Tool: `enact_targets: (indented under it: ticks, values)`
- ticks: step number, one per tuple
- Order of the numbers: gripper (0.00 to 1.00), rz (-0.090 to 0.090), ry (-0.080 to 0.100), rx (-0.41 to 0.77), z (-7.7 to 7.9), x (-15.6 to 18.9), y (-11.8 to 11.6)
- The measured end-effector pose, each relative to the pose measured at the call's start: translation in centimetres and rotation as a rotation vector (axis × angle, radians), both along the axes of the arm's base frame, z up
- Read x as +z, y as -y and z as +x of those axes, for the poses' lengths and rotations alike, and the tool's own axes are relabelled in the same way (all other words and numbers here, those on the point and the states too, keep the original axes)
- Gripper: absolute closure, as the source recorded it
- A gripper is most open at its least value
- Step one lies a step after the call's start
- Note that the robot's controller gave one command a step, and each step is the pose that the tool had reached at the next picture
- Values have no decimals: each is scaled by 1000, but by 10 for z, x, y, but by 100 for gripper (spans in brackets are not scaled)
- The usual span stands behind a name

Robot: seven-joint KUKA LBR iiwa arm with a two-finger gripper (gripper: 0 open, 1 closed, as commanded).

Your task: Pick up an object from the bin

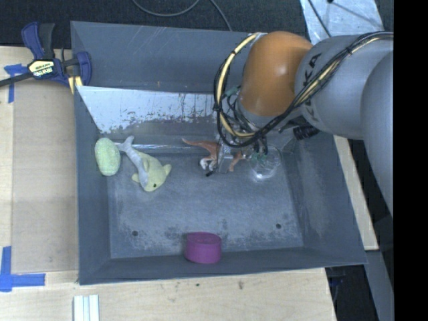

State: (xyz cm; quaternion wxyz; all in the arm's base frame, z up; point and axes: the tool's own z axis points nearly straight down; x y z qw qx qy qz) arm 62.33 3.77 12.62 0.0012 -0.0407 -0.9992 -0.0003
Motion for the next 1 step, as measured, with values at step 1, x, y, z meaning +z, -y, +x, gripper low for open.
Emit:
enact_targets:
  ticks: [1]
  values:
    - [100,0,5,0,1,20,0]
